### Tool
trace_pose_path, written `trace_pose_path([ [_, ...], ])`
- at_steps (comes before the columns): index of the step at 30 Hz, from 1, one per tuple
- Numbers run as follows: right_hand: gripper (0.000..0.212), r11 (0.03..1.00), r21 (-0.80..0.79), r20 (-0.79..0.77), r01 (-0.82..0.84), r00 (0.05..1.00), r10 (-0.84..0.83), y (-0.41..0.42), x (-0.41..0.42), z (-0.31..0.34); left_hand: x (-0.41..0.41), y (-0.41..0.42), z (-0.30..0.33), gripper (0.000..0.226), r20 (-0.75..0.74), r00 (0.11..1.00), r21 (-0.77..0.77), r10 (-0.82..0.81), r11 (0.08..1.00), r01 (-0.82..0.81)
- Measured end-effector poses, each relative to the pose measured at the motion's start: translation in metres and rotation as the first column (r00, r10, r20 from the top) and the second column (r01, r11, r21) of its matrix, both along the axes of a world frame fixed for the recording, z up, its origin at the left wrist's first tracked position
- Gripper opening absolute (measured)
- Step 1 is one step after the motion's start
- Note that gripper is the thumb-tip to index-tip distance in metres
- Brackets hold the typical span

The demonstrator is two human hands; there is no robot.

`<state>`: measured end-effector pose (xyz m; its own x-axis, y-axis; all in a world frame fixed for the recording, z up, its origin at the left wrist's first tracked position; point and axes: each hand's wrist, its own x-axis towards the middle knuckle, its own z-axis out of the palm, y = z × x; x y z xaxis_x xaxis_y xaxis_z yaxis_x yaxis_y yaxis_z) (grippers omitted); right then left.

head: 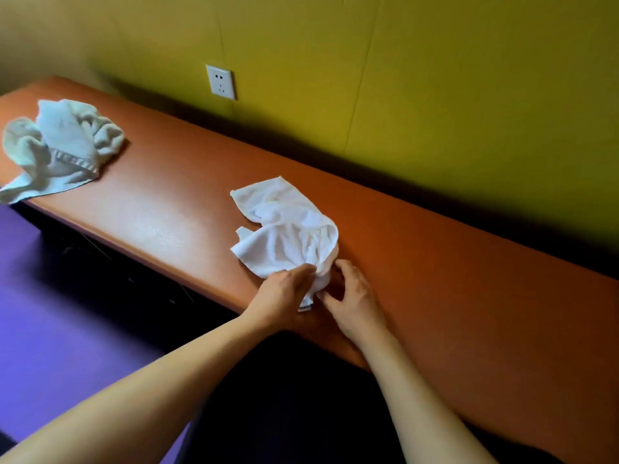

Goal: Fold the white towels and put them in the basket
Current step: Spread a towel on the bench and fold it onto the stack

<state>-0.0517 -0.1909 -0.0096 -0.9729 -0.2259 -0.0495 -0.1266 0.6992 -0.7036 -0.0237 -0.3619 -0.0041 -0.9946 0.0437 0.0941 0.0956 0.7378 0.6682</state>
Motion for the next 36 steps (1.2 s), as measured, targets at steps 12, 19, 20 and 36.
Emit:
trace_pose_path([
  [12,0.015,0.996,-0.061,-0.199,-0.066,0.979,0.053,0.057,0.014,0.088,0.004,0.033,0.110,0.026,-0.140,0.990,-0.055,-0.015,0.998,0.008],
  [19,0.020,0.977,-0.178,-0.214,-0.114,0.974,0.075,0.091,0.017,0.165,0.007,0.022,0.182,0.032,-0.085,0.963,-0.155,-0.254,0.959,0.239],
  [20,0.023,0.983,-0.130,-0.183,-0.130,0.978,0.105,0.098,0.018,0.174,0.007,0.018,0.188,0.029,-0.139,0.964,-0.210,-0.225,0.958,0.193],
  [36,0.026,0.953,-0.251,-0.136,0.171,0.968,-0.209,0.205,0.045,0.213,0.000,-0.005,0.235,0.020,-0.409,0.912,-0.235,-0.021,0.969,-0.083],
])
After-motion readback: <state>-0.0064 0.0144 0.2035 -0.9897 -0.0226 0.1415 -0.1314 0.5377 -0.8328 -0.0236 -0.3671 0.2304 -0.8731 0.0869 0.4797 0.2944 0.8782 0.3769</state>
